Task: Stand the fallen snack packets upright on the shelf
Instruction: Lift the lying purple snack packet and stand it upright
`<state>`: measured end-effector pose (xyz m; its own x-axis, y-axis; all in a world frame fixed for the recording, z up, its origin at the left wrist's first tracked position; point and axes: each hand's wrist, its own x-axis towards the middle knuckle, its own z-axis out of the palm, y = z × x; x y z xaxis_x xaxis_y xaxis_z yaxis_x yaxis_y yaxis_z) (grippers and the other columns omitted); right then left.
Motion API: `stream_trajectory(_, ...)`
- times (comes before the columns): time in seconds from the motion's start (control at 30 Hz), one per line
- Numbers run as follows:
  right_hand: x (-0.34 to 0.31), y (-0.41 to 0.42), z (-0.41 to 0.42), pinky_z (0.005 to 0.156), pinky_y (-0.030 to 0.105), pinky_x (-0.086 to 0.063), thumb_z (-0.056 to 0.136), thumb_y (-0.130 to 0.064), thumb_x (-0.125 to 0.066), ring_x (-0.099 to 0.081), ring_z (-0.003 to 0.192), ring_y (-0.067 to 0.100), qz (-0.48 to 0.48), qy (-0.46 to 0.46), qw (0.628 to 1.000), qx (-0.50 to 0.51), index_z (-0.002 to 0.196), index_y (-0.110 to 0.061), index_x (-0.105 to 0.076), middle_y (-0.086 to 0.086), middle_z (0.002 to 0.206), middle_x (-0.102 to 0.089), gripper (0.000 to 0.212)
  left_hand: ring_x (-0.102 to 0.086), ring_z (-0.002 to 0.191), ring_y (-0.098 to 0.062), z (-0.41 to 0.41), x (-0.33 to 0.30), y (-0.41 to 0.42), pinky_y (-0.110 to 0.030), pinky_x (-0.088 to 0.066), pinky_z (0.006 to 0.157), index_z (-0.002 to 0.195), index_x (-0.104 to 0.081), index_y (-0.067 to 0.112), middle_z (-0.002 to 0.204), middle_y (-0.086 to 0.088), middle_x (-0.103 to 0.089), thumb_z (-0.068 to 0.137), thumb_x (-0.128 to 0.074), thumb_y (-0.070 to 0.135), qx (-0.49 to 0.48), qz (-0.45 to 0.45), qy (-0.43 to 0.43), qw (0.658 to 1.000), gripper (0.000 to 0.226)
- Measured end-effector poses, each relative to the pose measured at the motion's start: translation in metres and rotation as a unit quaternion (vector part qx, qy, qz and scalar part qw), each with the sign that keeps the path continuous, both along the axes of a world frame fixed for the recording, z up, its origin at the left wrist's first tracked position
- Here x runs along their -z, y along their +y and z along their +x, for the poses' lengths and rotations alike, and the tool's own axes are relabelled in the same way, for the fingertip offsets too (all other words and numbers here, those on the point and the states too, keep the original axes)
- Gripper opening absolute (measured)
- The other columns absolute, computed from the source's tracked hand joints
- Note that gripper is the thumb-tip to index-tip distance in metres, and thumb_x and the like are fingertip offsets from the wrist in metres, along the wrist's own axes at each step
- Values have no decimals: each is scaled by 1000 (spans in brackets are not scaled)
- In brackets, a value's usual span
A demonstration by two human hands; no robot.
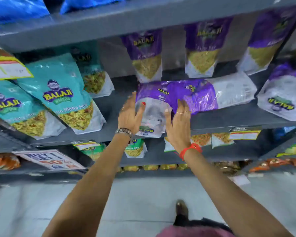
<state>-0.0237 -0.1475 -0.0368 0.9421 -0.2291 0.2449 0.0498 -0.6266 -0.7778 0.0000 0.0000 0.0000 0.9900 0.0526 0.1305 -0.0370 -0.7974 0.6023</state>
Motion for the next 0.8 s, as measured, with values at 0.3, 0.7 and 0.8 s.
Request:
stream_trajectory(0.3,8,3,38,80,41,-48,84,-25,-53,-64,94,43,81,117,984,109,90,2,-71,29,96,-71,33,-55,83,-19,64,22,30,-27,-38,72,78,-67,-4,86,-25,-67,79,-59,14,-172,-236,179,940,20)
stream_trajectory(0.7,1,-7,57,62,28,-34,77,-11,-56,-52,65,27,94,229,964,96,47,-6,-48,19,62,-53,31,-63,94,-27,86,36,43,-32,-50,89,99,-67,-1,101,-13,-69,75,-68,15,-214,-312,213,901,29)
stream_trajectory(0.8,-2,-4,54,64,28,-37,75,-7,-54,-52,68,29,104,218,964,108,45,-7,-51,16,59,-51,30,-63,102,-32,82,39,47,-40,-50,97,99,-67,-3,107,-20,-69,73,-69,10,-222,-332,180,899,28)
